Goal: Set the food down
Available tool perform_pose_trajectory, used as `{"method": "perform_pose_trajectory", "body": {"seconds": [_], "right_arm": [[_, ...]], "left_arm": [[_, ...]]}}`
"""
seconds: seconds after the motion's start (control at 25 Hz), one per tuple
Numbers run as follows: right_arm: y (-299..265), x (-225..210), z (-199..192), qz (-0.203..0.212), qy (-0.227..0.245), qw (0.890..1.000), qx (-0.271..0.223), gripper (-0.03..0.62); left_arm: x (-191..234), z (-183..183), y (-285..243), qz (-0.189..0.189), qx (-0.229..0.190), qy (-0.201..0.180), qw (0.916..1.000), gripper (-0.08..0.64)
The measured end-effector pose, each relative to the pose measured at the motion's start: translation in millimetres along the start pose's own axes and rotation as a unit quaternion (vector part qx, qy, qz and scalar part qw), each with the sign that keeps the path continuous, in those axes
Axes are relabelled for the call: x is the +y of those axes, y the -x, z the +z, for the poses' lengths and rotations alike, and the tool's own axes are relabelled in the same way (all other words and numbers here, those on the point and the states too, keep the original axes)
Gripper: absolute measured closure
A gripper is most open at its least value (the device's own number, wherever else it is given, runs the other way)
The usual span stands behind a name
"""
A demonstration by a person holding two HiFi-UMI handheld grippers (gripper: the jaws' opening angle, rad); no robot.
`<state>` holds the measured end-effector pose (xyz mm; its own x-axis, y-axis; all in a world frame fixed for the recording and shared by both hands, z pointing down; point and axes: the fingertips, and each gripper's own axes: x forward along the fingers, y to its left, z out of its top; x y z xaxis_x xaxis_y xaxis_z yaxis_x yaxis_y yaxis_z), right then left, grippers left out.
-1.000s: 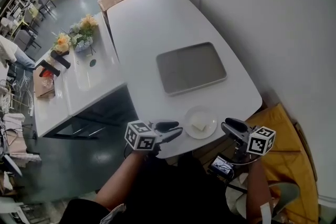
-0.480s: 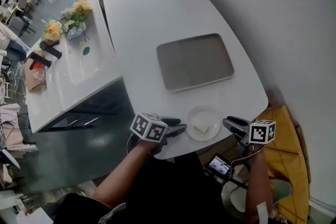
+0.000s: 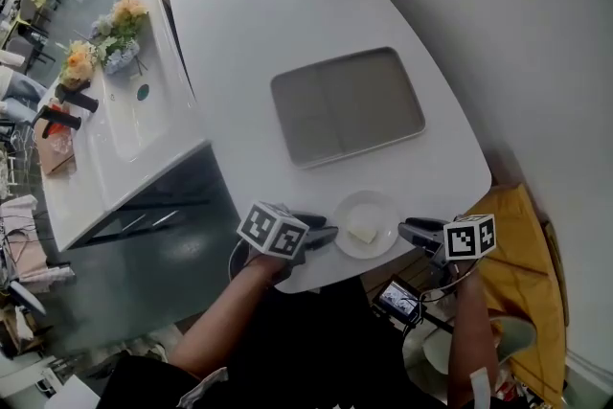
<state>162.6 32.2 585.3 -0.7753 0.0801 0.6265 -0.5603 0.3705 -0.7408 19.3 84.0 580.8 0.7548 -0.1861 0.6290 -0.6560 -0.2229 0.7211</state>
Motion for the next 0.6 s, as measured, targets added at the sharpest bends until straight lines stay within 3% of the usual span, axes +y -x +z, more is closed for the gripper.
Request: {"method": "perform_pose_trajectory", "body": {"seconds": [0.52,0.6], "right_arm": [[-10.4,6.8,-6.0,0.028,-0.038,0.999,0.023,0.502],[-13.2,5.3,-7.1,0.027,-0.050,0.998,0.024,0.516]], "left_arm": [[-8.2,3.5,-14.0,-0.009,0.004,0.011,0.9999,0.419],[-4.0,1.0,-13.8,-0.004,0.006,0.012,0.9999,0.445]]}}
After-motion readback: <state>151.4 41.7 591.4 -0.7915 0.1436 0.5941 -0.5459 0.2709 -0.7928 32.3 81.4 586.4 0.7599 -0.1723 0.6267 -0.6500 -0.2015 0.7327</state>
